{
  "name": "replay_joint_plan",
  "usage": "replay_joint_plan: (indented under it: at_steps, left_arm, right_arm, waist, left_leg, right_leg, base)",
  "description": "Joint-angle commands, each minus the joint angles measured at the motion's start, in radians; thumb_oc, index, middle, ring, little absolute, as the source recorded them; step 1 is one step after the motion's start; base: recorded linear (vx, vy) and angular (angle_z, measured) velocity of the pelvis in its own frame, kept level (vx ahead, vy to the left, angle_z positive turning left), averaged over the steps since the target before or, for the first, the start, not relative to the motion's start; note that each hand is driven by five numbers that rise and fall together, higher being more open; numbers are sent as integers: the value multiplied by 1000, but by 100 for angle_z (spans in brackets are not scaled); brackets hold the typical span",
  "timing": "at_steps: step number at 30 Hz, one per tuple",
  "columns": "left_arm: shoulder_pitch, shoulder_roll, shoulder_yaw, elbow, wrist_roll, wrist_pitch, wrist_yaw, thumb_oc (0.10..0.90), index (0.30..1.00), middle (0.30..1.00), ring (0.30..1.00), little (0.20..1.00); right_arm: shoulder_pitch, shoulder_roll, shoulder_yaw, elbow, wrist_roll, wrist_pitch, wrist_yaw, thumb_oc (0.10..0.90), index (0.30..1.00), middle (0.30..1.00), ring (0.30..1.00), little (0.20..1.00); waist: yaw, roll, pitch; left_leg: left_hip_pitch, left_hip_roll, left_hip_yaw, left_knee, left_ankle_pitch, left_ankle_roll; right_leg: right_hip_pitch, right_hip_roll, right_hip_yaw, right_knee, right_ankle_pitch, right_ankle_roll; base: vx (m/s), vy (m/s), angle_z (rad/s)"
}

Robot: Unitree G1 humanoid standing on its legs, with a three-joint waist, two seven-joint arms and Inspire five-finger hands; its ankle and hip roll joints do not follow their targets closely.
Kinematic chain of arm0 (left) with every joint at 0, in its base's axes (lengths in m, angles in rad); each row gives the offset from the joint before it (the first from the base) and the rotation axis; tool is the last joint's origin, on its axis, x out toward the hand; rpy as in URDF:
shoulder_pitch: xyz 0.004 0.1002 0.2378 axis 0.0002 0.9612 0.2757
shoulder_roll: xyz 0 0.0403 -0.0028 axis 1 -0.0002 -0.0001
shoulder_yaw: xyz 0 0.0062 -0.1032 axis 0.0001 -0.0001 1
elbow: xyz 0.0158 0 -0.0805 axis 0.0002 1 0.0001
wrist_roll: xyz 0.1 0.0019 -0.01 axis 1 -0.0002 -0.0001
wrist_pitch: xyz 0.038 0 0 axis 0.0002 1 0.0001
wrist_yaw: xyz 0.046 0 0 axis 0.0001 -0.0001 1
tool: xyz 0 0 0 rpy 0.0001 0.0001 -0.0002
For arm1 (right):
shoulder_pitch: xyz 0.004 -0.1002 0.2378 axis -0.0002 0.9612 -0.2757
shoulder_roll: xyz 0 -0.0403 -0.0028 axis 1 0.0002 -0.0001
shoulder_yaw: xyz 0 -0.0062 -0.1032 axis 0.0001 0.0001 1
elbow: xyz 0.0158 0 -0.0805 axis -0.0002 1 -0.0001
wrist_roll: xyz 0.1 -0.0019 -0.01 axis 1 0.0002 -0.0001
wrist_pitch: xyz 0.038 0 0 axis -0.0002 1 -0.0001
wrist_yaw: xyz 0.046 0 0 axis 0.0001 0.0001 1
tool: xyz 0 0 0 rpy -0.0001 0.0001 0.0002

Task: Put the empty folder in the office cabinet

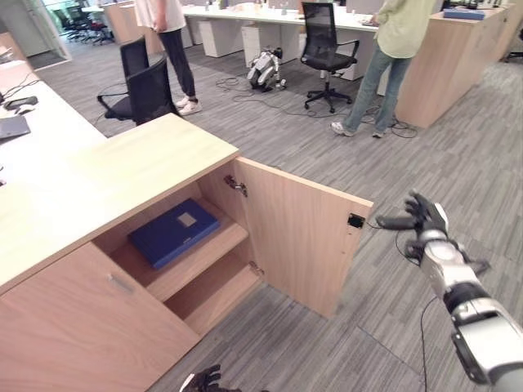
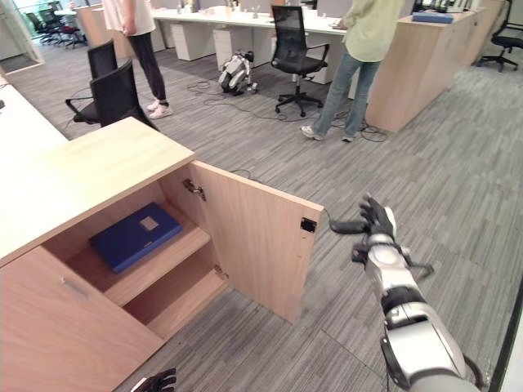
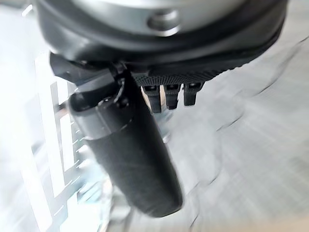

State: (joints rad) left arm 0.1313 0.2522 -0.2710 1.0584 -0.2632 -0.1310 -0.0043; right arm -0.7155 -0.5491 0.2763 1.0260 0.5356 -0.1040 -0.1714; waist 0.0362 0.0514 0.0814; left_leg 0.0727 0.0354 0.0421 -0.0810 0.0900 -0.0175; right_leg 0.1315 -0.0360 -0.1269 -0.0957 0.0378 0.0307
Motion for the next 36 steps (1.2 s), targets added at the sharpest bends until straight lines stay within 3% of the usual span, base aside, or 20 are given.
replay_joint_plan:
  at_steps: [1,9,20,26,29,33,34,36]
  left_arm:
    - [-53,8,-45,-1,9,-27,10,800,900,900,900,900]
    - [-68,-6,-69,-1,6,-20,38,800,900,900,900,900]
    - [-86,-25,-59,33,24,-5,76,800,900,900,900,900]
    - [-100,-36,-32,39,33,0,101,800,900,900,900,900]
    - [-111,-38,3,16,31,-5,121,800,900,900,900,900]
    - [-109,-40,14,-5,38,-11,127,800,900,900,900,900]
    - [-116,-41,8,-21,39,-17,132,800,900,900,900,900]
    - [-117,-44,6,-33,40,-19,134,800,900,900,900,900]
  right_arm:
    - [-97,9,32,10,-29,-54,-3,800,900,900,900,900]
    - [-153,131,78,4,-16,-52,-11,800,900,900,900,900]
    - [-17,276,171,-183,31,-56,28,800,900,900,900,900]
    - [131,291,221,-359,44,-59,67,800,900,900,900,900]
    - [266,246,234,-534,16,-57,108,800,900,900,900,900]
    - [347,234,246,-604,9,-56,143,800,900,900,900,900]
    - [374,230,259,-635,12,-55,159,800,900,900,900,900]
    - [385,227,266,-642,13,-54,169,800,900,900,900,900]
  waist:
    - [8,-63,-14]
    - [45,-83,-12]
    - [62,-94,-10]
    - [49,-92,-7]
    - [43,-85,2]
    - [52,-73,11]
    - [70,-60,38]
    - [73,-54,42]
  left_leg:
    - [53,18,6,-3,-99,-30]
    - [39,10,-31,4,-101,-21]
    - [30,6,-64,-1,-92,-21]
    - [25,10,-75,-3,-85,-27]
    - [3,7,-112,1,-71,-40]
    - [-12,7,-138,6,-62,-48]
    - [-55,0,-165,27,-30,-69]
    - [-70,-4,-178,26,-23,-75]
  right_leg:
    - [16,-29,-11,8,-92,65]
    - [21,-33,-28,9,-94,62]
    - [21,-32,-54,10,-97,57]
    - [18,-30,-66,10,-100,55]
    - [16,-39,-87,8,-98,55]
    - [15,-45,-105,8,-100,53]
    - [11,-58,-134,8,-103,56]
    - [7,-65,-156,8,-102,58]
  base:
    - [-2,42,-4]
    - [-5,20,1]
    - [-6,3,4]
    - [-13,-9,2]
    - [-62,-63,33]
    - [-42,-51,49]
    - [-101,-7,49]
    - [-104,6,53]
